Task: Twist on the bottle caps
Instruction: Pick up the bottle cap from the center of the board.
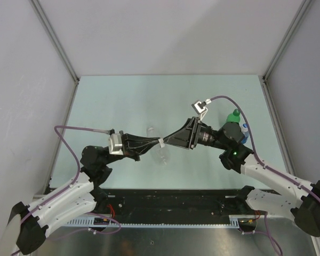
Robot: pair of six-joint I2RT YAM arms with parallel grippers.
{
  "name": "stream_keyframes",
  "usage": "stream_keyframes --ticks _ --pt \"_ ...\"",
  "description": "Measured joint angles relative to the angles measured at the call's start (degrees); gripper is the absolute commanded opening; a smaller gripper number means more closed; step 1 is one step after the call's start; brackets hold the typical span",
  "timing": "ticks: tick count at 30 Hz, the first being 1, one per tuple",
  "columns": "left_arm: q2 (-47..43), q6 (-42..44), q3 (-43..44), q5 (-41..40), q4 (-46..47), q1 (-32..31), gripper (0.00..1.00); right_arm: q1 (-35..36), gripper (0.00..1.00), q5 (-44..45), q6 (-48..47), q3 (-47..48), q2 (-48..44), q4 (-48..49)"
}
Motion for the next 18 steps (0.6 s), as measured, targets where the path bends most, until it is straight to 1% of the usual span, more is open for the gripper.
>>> stream_keyframes --ticks 3,7,10,18 --pt "0.2 0.3 0.0 0.5 0.3 0.0 0.0 0.3 0.63 -0.9 1.8 0.0 1.5 1.6" --pt "0.5 0.8 0.0 0.5 0.5 0.0 0.0 0.7 0.59 -2.4 3.4 -0.1 3.3 2.6" --pt "0.6 1.2 0.0 0.5 0.7 0.0 0.0 1.0 0.52 -3.3 4.2 -0.1 4.0 2.7" --pt "0.8 2.2 0.0 1.5 1.4 0.0 0.0 1.1 0.43 -3.9 4.2 -0.1 4.0 2.5"
